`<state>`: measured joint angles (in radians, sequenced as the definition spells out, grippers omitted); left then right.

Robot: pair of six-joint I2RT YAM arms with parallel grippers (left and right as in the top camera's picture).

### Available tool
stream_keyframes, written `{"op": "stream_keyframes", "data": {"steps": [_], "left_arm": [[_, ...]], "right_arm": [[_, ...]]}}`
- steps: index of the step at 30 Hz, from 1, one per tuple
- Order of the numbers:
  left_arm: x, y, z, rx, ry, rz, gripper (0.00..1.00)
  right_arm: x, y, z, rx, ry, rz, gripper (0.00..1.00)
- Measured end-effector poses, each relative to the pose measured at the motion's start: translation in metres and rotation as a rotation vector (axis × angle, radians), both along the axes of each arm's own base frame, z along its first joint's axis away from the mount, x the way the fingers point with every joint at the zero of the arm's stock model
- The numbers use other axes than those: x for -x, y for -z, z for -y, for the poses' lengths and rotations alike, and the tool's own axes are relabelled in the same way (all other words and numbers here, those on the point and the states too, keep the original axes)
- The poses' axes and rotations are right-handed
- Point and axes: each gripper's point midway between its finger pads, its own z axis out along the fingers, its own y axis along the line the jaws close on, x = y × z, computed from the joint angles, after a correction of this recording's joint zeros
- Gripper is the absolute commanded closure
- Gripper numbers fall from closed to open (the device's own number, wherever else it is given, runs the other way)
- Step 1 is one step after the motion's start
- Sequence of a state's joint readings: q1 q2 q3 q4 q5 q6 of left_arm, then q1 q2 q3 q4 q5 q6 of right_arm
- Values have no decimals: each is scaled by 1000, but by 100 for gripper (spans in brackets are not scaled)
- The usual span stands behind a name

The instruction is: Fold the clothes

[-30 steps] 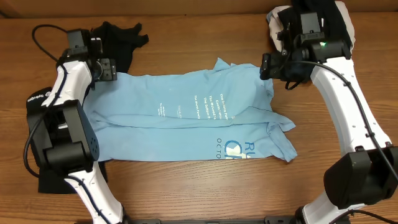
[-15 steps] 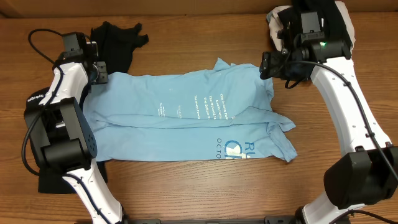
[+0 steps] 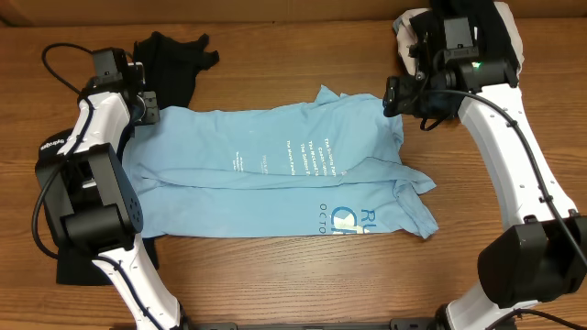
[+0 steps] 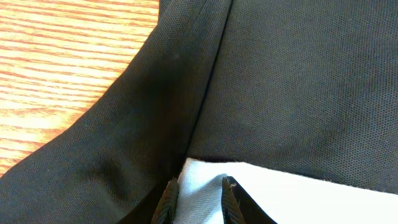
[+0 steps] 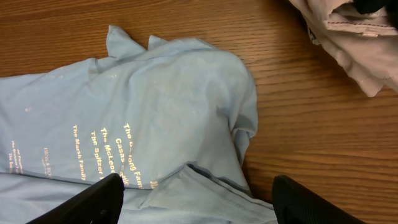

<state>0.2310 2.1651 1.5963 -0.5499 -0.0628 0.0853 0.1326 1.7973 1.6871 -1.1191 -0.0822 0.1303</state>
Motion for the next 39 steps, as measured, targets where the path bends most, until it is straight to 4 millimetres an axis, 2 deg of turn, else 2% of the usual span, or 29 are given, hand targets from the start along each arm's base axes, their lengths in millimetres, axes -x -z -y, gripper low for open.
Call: {"op": "stream_keyframes", "data": {"steps": [4,10,13,16,19,22,24,26,30,34,39], "left_arm": [[0,0,0,1,-2,0,96],[0,0,0,-1,0,-1,96],[7,0,-1,-7,-7,-36,96],[15,-18,0,-2,-16,-102,96],[14,-52,3,8,-28,-109,96],[23,-84,12,20,-22,-137,96],[31,-96,21,29,-12,-156,96],[40,-103,29,45,-5,-185,96],[56,-100,45,96,16,-250,96],[56,-100,54,144,29,-246,96],[56,-100,60,178,39,-248,96]], "right_arm": [[0,0,0,0,0,0,20],[0,0,0,0,0,0,20],[-2,-1,0,-1,0,7,20],[-6,-3,-1,-4,0,26,20],[-10,-5,-1,-6,0,44,20],[-14,-7,-3,-12,-2,63,20],[-17,-8,-4,-19,-3,78,21],[-23,-12,-5,-24,-6,105,20],[-41,-15,-8,-27,-32,172,15],[-67,0,-14,-24,-73,223,14],[-91,56,-19,-16,-106,177,14]]}}
